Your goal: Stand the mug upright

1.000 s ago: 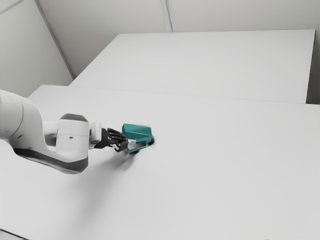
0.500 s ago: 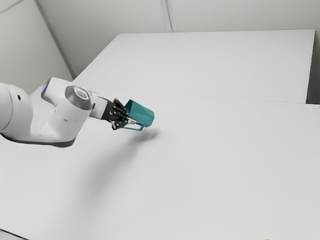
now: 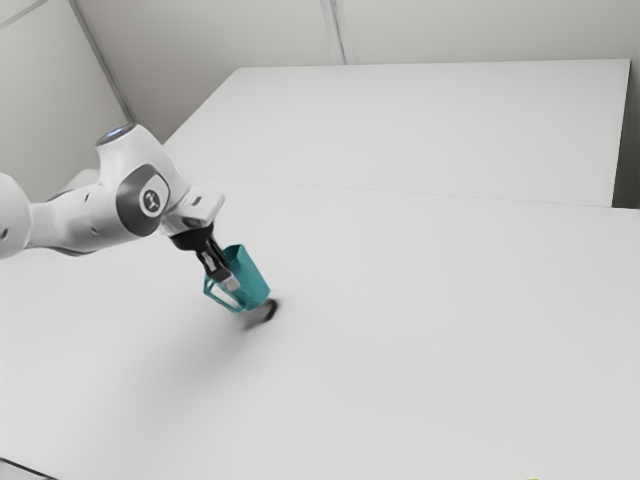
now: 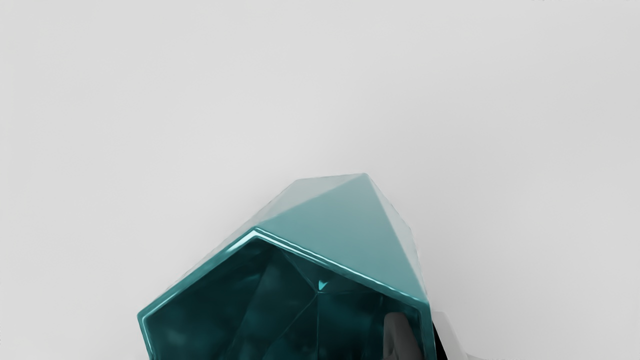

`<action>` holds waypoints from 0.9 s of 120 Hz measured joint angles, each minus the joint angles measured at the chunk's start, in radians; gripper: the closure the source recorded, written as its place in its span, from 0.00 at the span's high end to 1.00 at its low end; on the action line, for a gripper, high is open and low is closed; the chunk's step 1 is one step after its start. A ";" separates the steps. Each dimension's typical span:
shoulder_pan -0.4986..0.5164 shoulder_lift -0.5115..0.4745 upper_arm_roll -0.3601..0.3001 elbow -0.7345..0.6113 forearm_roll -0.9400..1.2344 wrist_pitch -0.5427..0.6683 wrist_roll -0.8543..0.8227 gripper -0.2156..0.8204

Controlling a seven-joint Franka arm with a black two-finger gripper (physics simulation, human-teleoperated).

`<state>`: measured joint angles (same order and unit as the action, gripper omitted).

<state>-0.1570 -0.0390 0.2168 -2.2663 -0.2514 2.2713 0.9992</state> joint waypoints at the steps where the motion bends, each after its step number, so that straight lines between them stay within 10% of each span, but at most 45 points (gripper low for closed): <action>1: 0.000 0.001 -0.001 0.001 0.005 0.000 -0.012 0.03; 108: -0.084 0.172 -0.059 0.237 0.141 -0.221 -0.798 0.03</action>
<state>-0.2407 0.1333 0.1580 -2.0291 -0.1100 2.0503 0.2016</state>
